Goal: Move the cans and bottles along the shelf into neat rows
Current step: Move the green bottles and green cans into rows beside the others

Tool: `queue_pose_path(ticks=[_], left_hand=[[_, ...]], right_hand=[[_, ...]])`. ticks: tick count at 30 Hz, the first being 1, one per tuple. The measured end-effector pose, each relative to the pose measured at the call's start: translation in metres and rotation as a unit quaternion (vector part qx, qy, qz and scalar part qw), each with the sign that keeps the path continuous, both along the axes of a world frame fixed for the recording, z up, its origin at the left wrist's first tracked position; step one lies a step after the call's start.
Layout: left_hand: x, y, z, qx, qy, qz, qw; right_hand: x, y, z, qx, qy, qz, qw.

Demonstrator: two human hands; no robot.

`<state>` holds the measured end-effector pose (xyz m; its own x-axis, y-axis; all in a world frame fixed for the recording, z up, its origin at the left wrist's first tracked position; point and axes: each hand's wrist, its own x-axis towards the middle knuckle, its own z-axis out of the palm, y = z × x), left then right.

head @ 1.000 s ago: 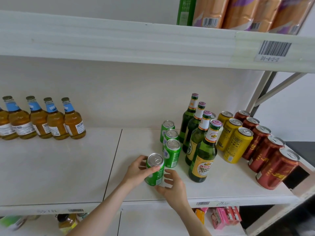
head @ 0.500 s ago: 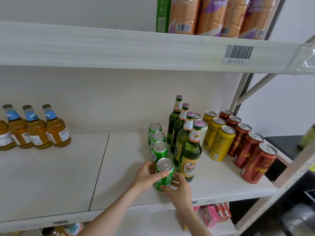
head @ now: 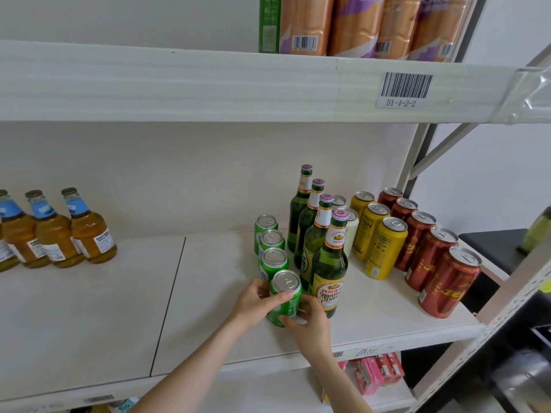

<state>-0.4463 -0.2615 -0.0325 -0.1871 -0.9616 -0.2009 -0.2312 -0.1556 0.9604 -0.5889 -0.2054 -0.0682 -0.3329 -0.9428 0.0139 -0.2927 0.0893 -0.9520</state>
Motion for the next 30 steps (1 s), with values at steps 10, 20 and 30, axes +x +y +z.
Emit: queue_pose_path(ticks=[10,20,30], left_hand=[[0.001,-0.003,0.008,0.009,0.009,-0.008,1.000],[0.001,0.004,0.013,0.020,0.028,-0.010,0.999],[0.032,0.025,0.016,-0.005,-0.011,0.025,1.000]], right_hand=[[0.006,-0.007,-0.002,-0.001,0.002,-0.008,1.000],[0.006,-0.002,0.004,0.004,0.010,-0.004,1.000],[0.012,0.029,0.007,0.021,0.071,0.000,0.997]])
